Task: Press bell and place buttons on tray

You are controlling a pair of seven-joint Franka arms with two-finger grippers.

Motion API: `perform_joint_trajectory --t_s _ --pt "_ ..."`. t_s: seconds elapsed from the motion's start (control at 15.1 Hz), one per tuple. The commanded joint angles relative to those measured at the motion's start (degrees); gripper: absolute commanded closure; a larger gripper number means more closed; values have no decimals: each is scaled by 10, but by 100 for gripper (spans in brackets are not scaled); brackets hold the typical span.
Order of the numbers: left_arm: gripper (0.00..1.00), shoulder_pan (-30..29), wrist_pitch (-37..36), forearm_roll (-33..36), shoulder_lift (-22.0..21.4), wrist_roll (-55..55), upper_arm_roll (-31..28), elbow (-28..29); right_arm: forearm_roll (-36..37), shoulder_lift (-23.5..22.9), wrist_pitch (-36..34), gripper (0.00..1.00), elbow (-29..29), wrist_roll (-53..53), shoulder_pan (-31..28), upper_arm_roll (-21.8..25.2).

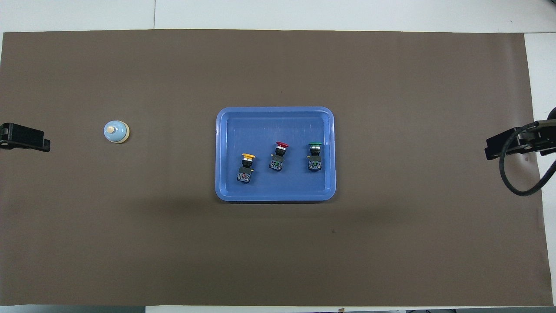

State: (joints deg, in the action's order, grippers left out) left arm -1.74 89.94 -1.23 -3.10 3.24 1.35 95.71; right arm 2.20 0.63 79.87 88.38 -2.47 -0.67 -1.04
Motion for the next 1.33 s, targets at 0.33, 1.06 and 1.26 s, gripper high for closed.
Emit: perform_joint_trajectory --t_s 0.33,1.06,1.26 --pt "0 13 -9 -4 -3 -1 -4 7 4 5 3 0 7 -8 -10 -9" --pt "0 13 -16 -4 -4 5 -4 6 4 5 3 0 7 -8 -10 -9" --pt "0 13 -16 -4 -5 5 -4 8 4 5 3 0 7 -8 -10 -9"
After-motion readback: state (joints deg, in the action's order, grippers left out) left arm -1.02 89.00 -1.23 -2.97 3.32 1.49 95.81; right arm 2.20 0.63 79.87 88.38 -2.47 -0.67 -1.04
